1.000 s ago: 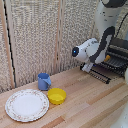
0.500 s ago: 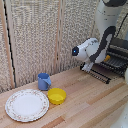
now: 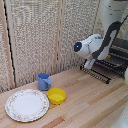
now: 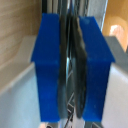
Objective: Kindly employ your clamp to softly take hold of the bread. Delicately rest it on the oven pan, verifying that it is even on the surface. Using your clamp and attentiveness, smoothly glide the pan into the oven and along the appropriate brackets, securing it in position.
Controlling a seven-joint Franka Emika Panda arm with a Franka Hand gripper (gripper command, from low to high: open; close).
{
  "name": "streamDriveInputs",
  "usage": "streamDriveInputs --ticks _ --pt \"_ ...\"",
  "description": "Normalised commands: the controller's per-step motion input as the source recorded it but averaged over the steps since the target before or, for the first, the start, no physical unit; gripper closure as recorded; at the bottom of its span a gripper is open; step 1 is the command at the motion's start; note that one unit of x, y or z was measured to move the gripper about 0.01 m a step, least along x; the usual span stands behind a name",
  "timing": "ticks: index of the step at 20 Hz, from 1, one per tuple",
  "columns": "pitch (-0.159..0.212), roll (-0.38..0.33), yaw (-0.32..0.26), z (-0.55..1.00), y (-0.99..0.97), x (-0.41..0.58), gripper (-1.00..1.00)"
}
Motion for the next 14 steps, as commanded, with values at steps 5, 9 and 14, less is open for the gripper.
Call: streamDriveInputs --ticks 5,9,14 --pt "0.04 0.017 0.071 0.37 -0.94 0.001 1.0" --pt "0.008 -0.006 0.051 0.17 -0.98 -0.027 1.0" --pt "0.001 0.0 0.026 0.1 -1.0 -0.133 1.0"
